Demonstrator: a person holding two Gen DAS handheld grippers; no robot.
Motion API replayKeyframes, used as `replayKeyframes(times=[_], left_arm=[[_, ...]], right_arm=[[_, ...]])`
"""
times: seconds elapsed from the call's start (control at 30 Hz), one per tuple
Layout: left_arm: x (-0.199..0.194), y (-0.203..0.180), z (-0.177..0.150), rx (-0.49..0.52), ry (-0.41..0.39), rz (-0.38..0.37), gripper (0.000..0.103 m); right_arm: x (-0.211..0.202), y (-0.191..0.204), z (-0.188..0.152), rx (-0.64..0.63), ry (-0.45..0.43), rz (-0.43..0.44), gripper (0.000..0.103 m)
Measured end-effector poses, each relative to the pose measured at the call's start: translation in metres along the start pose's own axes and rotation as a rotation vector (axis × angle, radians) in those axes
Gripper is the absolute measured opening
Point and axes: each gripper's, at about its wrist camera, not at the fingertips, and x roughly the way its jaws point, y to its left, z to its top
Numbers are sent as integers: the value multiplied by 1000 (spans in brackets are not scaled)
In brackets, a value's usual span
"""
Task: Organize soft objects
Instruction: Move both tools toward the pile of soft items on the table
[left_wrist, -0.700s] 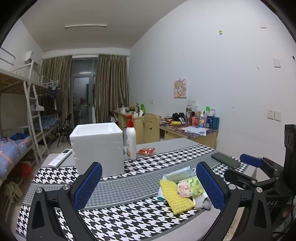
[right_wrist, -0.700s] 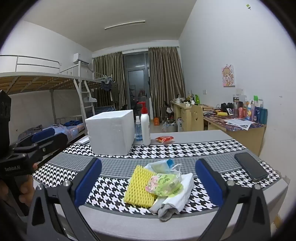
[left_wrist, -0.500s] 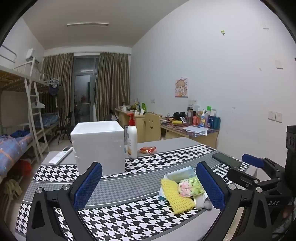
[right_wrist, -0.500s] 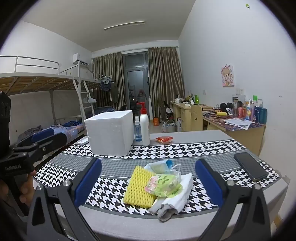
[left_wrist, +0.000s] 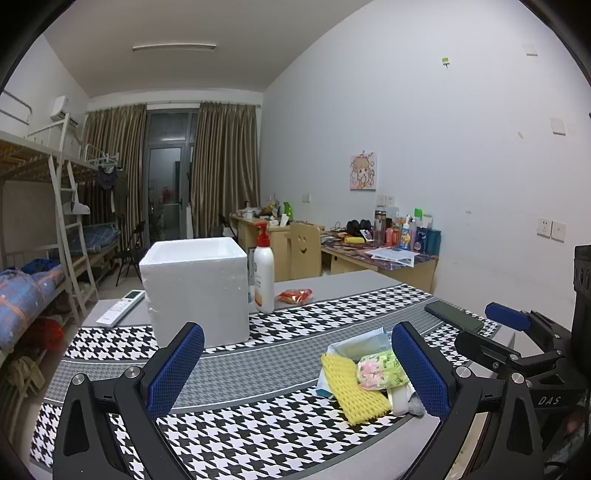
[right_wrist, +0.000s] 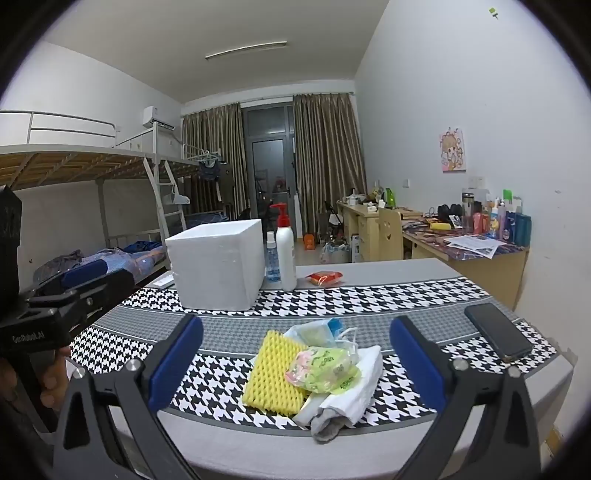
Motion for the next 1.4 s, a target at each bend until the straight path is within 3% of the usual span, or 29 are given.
replayKeyframes(times=[1.4], left_arm=[[16,-8,-5,0,59,-12,102]], right_arm=[[2,-3,2,11,19,-17,102]])
